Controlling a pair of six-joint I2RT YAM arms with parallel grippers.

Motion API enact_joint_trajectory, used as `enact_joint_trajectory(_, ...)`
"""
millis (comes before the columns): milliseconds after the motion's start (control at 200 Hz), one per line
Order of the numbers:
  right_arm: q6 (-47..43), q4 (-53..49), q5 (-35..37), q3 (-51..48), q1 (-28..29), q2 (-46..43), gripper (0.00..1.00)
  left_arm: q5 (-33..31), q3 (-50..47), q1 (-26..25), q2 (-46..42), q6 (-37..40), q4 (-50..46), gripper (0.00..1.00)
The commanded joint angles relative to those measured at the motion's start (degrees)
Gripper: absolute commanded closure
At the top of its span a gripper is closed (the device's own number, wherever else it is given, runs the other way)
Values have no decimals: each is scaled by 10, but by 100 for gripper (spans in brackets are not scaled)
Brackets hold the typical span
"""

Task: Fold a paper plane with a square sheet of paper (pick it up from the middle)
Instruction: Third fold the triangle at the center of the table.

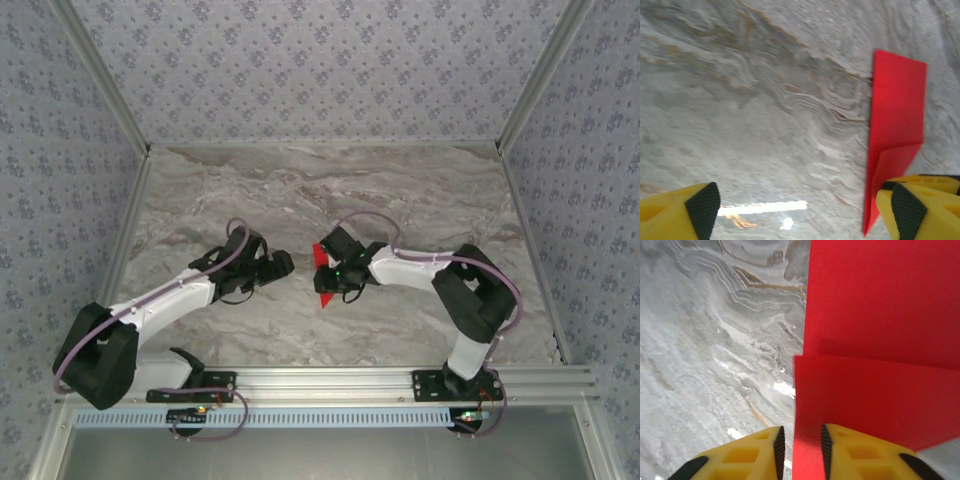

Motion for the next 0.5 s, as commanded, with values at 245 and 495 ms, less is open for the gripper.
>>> enact_joint_trajectory(245,79,65,-71,-129,-150,-142,56,67,13,-107,64,-55,187,51)
enact_joint_trajectory(495,73,111,-137,-158,-198,-126,54,63,72,-141,154,-47,193,73)
